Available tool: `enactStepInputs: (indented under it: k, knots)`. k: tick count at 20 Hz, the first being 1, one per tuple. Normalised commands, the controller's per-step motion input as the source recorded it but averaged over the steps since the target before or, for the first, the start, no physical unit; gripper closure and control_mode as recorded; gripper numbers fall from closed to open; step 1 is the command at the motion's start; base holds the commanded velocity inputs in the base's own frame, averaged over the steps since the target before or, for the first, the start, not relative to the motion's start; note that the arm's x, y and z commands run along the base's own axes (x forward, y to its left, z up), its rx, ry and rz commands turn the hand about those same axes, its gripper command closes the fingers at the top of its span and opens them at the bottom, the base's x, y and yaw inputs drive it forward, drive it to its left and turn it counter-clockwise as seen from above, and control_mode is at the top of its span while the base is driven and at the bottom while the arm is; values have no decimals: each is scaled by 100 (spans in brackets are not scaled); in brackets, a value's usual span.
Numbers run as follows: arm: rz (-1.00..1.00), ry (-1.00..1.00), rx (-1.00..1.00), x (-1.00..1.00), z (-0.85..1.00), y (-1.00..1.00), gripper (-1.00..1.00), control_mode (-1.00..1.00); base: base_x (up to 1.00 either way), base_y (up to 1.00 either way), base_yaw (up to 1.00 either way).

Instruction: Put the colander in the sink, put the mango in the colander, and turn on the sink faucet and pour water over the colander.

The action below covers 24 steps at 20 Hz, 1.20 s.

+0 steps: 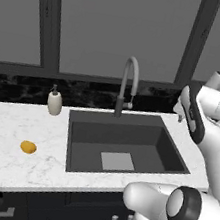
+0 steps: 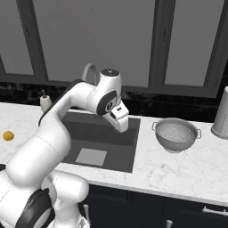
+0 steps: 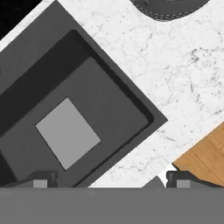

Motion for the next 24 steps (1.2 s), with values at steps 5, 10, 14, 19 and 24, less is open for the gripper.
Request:
enactStepInputs:
  k: [5, 10, 14, 19, 24]
  knots:
    - [-43, 5, 9, 22, -31, -79, -100, -100, 0, 0, 0]
    - [-33, 0, 12, 18, -9, -82, -100, -100, 0, 0, 0]
    - [-25, 0, 10, 6, -19, -94, -100, -100, 0, 0, 0]
    - [-17, 1, 3, 4, -29, -77, -100, -100, 0, 0, 0]
    - [-8, 0, 0, 9, -31, -52, -100, -100, 0, 0, 0]
